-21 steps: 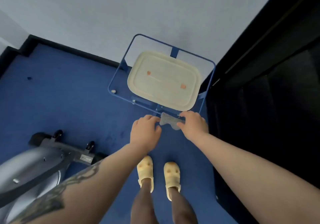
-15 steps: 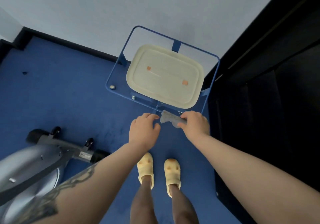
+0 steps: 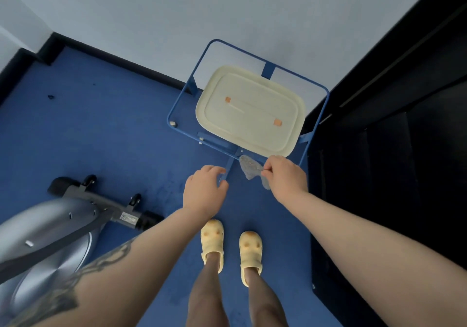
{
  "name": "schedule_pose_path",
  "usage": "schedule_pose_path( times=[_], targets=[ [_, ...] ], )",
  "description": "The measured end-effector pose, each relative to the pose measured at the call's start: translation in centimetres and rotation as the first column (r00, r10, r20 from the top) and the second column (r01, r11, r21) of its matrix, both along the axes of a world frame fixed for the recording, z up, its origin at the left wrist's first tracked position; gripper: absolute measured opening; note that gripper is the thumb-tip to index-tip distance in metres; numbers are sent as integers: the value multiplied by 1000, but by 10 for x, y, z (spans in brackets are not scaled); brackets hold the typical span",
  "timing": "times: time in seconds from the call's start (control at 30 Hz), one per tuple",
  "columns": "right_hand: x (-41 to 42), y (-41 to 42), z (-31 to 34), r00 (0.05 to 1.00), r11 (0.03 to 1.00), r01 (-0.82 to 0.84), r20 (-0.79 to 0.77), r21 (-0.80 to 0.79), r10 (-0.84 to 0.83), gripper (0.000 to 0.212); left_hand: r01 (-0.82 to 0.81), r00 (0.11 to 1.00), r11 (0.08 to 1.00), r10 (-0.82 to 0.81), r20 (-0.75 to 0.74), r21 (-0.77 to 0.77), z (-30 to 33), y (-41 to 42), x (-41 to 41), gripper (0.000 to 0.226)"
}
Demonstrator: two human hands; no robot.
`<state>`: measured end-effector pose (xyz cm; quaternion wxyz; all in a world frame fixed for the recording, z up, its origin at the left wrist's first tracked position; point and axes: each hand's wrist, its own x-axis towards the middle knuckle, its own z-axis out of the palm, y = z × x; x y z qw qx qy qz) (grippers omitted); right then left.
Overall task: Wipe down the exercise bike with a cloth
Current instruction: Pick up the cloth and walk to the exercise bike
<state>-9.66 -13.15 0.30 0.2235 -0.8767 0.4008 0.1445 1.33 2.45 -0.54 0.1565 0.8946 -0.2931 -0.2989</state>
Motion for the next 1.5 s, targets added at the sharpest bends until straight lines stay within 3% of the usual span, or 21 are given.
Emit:
schedule_pose_path(
  times=[0.13, 0.3, 0.43, 0.63, 0.87, 1.0, 1.17, 1.33, 1.5],
  targets=[
    [-6, 18, 31, 992, 995, -98, 80, 1, 98, 12, -60, 998, 998, 60, 24, 3, 28, 23, 0, 35],
    [-1, 46, 84, 937, 973, -229, 261, -41, 232, 11, -260, 961, 963, 265, 86, -66, 74, 66, 0, 35],
    [6, 82, 117, 863, 945, -328, 404, -6, 302, 10, -440, 885, 890, 453, 111, -118, 106, 117, -12, 32],
    [19, 162, 142, 738, 826, -563, 459, 16, 494, 13, -709, 694, 694, 718, 50, -124, 127, 215, -55, 31],
    [27, 291, 155, 545, 569, -814, 495, 118, 677, 8, -919, 366, 358, 931, -17, -167, 141, 353, -138, 32],
    [10, 399, 155, 453, 399, -891, 493, 216, 743, 19, -969, 157, 151, 987, -17, -197, 145, 443, -200, 33],
    [-37, 544, 159, 258, 173, -960, 461, 220, 849, 13, -977, -61, -63, 998, -14, -205, 155, 565, -290, 34],
    [-92, 674, 166, -16, -77, -990, 456, 115, 890, 8, -971, -195, -189, 980, 29, -150, 160, 665, -372, 33],
    [-131, 775, 179, -181, -234, -970, 454, 63, 872, 7, -953, -285, -274, 956, 75, -128, 165, 738, -433, 31]
  ],
)
